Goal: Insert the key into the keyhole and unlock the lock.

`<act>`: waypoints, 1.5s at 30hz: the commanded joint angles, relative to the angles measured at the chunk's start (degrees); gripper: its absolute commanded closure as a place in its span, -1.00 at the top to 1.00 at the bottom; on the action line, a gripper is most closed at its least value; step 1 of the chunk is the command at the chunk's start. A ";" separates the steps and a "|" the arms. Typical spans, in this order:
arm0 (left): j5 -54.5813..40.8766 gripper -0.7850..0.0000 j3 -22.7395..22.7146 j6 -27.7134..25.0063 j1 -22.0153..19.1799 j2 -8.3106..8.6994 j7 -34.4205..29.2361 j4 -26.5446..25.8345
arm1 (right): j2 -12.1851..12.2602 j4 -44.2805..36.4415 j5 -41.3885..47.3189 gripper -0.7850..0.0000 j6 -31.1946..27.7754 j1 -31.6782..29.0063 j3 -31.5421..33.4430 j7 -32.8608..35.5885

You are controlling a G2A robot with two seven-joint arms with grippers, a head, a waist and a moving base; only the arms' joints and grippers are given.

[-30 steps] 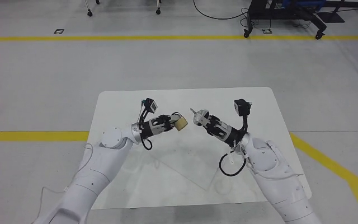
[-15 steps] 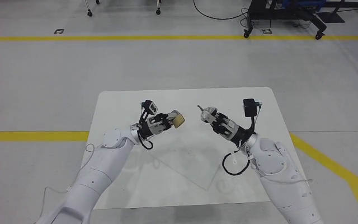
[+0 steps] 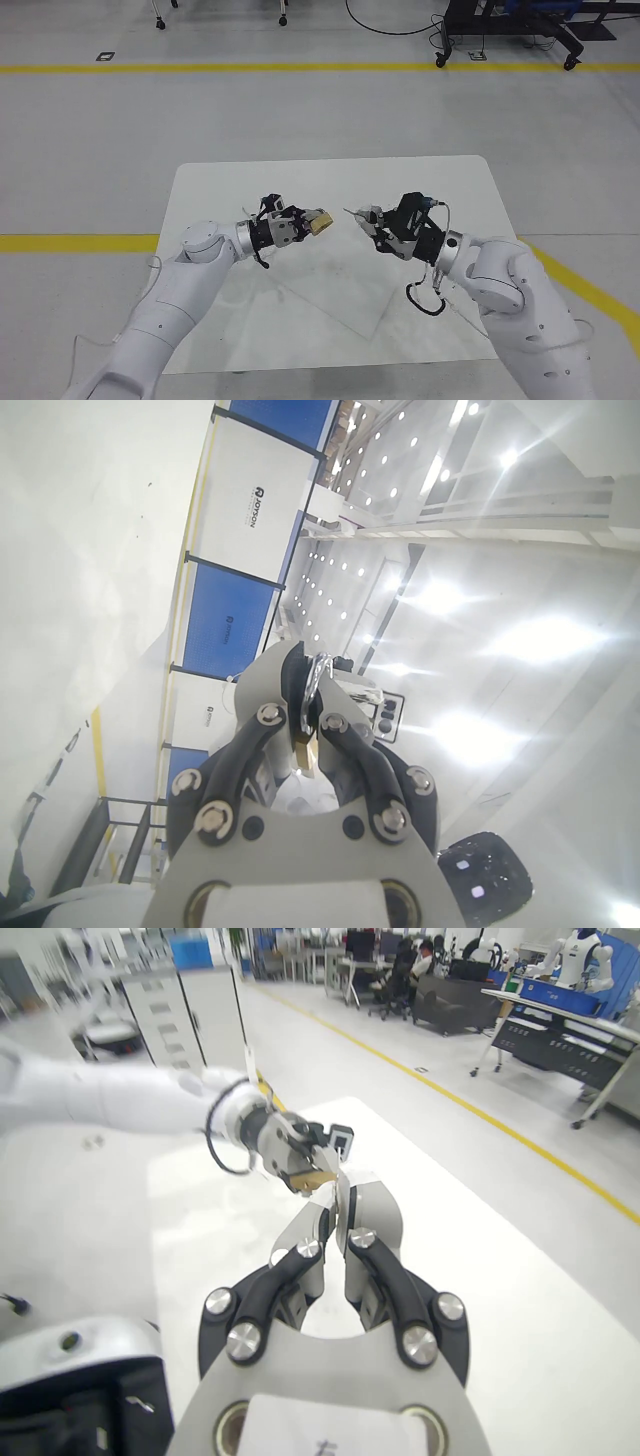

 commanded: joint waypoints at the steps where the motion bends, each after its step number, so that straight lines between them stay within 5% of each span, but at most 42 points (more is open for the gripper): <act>1: 2.39 -1.00 -0.31 -0.25 -0.16 0.29 1.70 -0.49 | 0.37 -3.14 -9.03 -1.00 -1.44 -0.18 0.00 1.53; 7: 5.44 -1.00 -0.05 0.93 0.50 0.49 3.70 -1.50 | 0.99 -13.09 -31.40 -1.00 -2.96 -1.92 -4.68 4.05; 17: 5.27 -1.00 1.21 2.64 1.41 -0.19 5.19 -2.99 | 0.54 -14.71 -57.08 -1.00 -2.09 0.41 -17.31 8.22; 45: 4.55 -1.00 1.64 5.35 0.62 -1.47 6.87 -1.28 | -1.30 -10.70 -61.79 -1.00 -3.54 1.91 -21.48 6.78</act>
